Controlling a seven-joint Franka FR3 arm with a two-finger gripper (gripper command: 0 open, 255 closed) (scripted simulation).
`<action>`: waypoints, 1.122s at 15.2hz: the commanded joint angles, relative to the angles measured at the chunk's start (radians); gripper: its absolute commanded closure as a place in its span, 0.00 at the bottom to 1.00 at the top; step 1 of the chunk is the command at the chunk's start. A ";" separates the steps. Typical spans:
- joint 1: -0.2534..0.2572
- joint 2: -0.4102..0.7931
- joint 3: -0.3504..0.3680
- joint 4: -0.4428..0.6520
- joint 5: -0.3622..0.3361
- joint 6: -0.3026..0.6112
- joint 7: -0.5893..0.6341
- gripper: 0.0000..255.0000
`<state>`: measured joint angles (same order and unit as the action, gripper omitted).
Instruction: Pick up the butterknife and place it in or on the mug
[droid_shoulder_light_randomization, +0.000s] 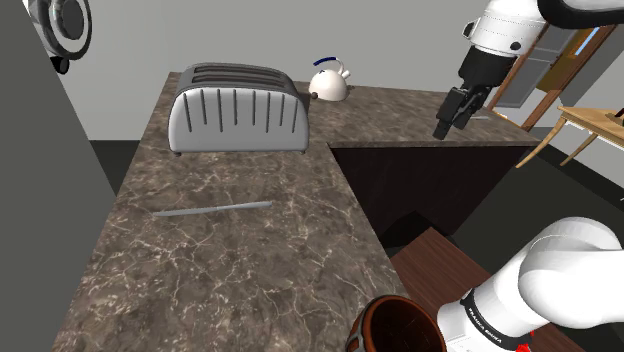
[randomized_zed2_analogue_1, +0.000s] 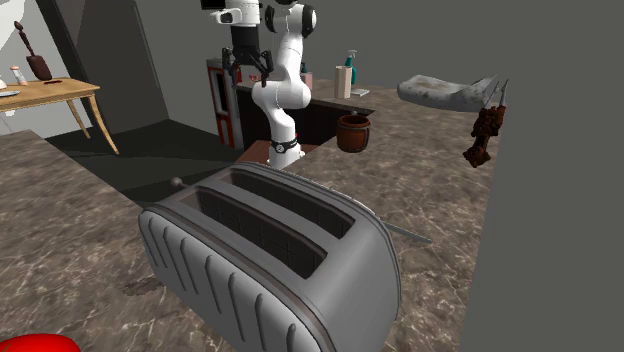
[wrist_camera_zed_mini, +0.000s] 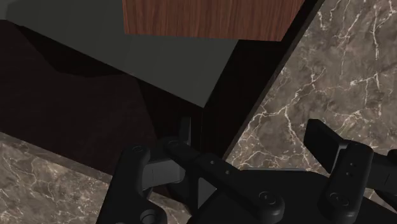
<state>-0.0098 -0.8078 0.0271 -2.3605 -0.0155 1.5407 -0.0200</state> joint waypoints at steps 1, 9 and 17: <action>0.000 0.000 0.000 0.000 0.000 0.000 0.000 0.00; 0.082 0.263 0.041 0.075 0.017 0.182 -0.106 0.00; 0.151 0.526 0.098 0.204 0.018 0.309 -0.202 0.00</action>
<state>0.1336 -0.3100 0.1184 -2.1721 0.0035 1.8372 -0.2077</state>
